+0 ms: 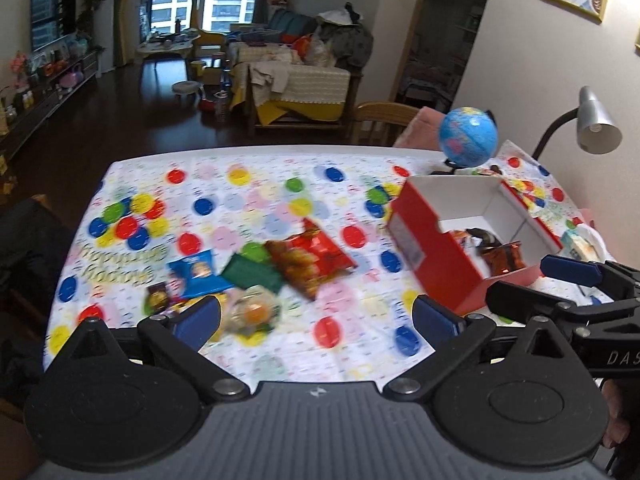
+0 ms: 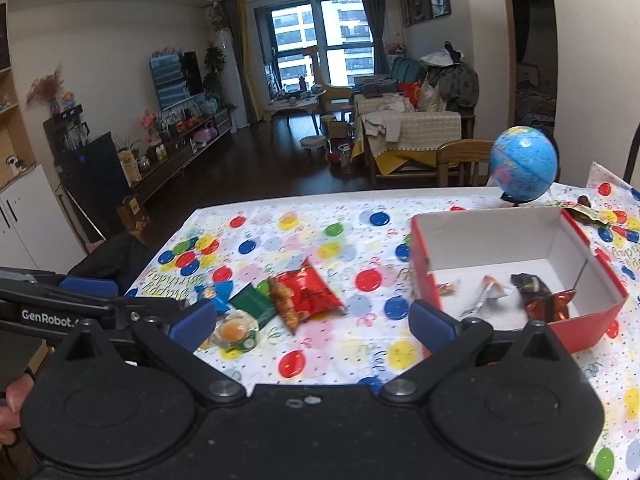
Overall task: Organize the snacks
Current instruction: 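Move both grippers back over the snack pile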
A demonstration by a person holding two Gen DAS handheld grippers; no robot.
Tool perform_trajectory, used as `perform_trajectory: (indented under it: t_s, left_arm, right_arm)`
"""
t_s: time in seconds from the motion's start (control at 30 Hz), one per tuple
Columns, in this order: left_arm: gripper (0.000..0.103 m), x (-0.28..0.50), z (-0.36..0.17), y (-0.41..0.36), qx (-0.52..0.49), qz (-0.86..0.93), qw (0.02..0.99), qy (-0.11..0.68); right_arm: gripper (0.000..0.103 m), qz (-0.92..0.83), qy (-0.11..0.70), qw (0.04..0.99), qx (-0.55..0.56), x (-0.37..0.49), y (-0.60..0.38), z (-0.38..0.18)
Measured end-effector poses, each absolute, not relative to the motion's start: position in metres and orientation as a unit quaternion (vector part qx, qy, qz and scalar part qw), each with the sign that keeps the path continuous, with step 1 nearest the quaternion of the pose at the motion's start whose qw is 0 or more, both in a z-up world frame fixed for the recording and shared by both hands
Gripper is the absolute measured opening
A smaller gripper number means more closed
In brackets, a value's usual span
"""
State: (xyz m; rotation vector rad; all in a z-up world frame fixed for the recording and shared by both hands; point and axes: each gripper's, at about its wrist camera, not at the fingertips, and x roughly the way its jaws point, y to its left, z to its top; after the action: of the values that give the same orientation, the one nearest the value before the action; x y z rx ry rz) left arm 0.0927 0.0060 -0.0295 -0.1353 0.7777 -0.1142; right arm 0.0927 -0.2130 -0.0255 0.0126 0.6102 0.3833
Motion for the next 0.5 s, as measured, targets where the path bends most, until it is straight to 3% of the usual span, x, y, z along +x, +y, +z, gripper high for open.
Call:
perform_trajectory:
  t_s: [0.5]
  left_arm:
    - [0.103,0.108,-0.071,0.047,-0.090,0.014,0.908,0.409]
  right_arm:
    - [0.102,0.204,0.334,0.920,-0.031,0.130,-0.178,-0.055]
